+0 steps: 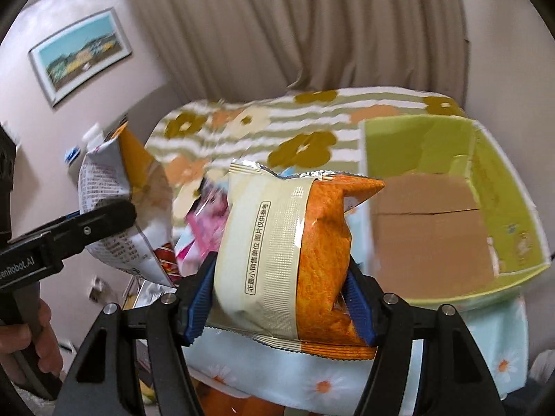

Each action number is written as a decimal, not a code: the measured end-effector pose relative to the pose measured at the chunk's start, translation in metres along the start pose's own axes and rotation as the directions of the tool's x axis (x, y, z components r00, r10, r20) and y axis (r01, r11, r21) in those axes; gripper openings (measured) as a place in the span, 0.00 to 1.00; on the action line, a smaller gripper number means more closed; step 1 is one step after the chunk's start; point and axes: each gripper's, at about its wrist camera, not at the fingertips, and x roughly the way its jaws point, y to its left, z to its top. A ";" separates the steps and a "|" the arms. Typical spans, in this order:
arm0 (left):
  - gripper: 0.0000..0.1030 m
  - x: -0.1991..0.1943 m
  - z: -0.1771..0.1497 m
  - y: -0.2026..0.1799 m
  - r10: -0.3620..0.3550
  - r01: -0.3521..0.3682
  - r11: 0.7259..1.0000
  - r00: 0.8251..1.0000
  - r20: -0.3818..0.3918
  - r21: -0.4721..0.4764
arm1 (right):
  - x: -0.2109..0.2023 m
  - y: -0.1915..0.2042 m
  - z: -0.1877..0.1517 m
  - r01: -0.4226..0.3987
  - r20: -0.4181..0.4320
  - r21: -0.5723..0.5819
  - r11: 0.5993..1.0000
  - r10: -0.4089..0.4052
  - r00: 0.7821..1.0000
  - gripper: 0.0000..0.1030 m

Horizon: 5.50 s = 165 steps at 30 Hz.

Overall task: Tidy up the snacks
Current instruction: 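Carry both bags over the yellow box and open both tools to drop them, then grasp the white printed bag with the left tool while the right tool grasps the pink bag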

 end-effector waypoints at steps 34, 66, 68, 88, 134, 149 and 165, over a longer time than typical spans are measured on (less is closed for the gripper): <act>0.99 0.232 0.049 -0.188 -0.102 0.092 0.995 0.951 -0.290 -0.047 | -0.011 -0.207 0.039 0.156 -0.061 0.058 0.986 -0.152 0.986 0.61; 0.99 0.187 0.040 -0.184 -0.042 0.065 0.991 0.980 -0.195 0.114 | -0.002 -0.196 0.016 0.177 -0.069 0.036 0.984 -0.174 0.982 1.00; 0.99 0.179 0.039 -0.186 -0.034 0.056 0.991 0.983 -0.183 0.118 | -0.007 -0.194 0.017 0.161 -0.069 0.035 0.986 -0.158 0.985 1.00; 0.99 0.059 -0.001 -0.127 0.125 -0.127 0.990 0.992 -0.030 -0.066 | -0.043 -0.124 0.027 -0.063 0.027 -0.130 0.989 0.068 0.997 1.00; 0.85 0.105 -0.178 0.149 0.325 -0.360 0.932 0.876 -0.357 -0.036 | 0.175 0.111 -0.030 -0.122 -0.209 -0.216 0.969 0.076 0.975 1.00; 0.65 0.104 -0.180 0.159 0.335 -0.391 0.916 0.866 -0.371 -0.086 | 0.220 0.116 -0.025 -0.107 -0.240 -0.259 0.960 0.044 0.970 1.00; 0.64 0.083 -0.163 0.157 0.322 -0.375 0.920 0.888 -0.327 -0.113 | 0.224 0.115 -0.029 -0.118 -0.240 -0.307 0.944 0.044 0.970 0.66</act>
